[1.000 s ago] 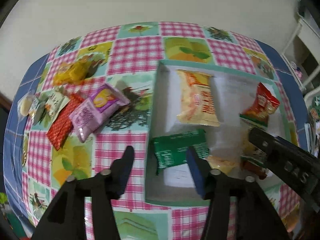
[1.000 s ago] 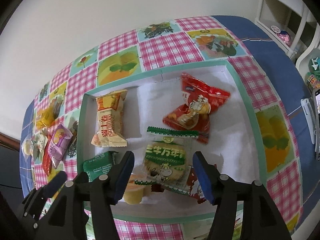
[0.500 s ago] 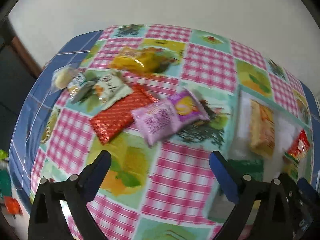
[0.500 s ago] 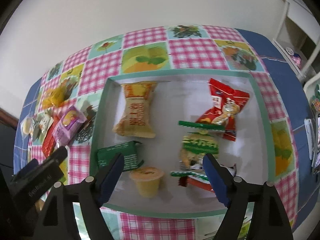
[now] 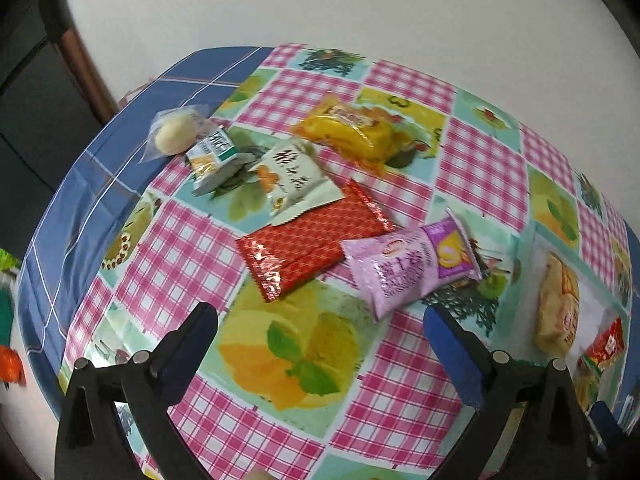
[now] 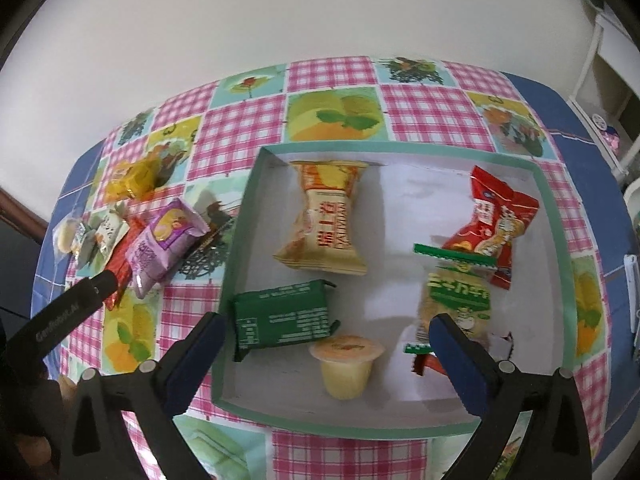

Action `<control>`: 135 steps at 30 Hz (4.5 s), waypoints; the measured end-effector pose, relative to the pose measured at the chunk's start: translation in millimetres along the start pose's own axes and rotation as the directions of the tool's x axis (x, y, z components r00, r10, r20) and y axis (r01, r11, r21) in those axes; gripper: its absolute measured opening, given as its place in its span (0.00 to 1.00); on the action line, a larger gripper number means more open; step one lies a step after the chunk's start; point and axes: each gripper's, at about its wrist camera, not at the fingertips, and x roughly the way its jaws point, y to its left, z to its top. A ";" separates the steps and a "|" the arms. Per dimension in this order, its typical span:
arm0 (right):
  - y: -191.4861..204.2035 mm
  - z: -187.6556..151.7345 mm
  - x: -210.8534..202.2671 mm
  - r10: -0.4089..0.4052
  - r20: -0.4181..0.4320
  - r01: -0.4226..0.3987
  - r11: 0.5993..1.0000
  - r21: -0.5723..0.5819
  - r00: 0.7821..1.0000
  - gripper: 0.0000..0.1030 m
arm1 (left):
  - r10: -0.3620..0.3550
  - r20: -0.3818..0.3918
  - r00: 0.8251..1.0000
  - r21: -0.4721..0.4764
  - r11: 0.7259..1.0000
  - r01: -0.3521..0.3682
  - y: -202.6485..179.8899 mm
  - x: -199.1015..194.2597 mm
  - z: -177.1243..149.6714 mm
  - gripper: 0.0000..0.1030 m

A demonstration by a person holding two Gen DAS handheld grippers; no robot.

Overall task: Organize snacks
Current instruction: 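Move the left tool to the red wrapper while the right reaches the purple roll pack, then grasp the red wrapper with the left tool while the right grasps the purple roll pack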

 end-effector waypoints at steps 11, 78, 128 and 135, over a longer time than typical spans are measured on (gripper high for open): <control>33.5 0.8 -6.0 0.001 0.111 0.009 0.996 -0.089 0.994 1.00 | 0.015 0.058 0.998 0.002 1.000 -0.015 18.9 0.5 9.8 0.99; 149.6 31.0 110.7 -0.010 -0.084 0.001 0.995 -0.097 0.996 0.86 | -0.003 -0.087 0.996 -0.018 1.000 0.001 88.5 99.9 70.3 0.98; 117.0 8.7 79.7 0.080 -0.086 -0.087 0.993 -0.083 0.993 0.46 | -0.150 -0.131 0.980 0.188 0.967 0.173 -8.0 87.0 48.6 0.46; 108.7 0.4 63.9 0.124 -0.086 -0.129 0.990 -0.054 0.989 0.42 | -0.167 -0.147 0.975 0.168 0.967 0.191 -9.6 77.1 30.3 0.45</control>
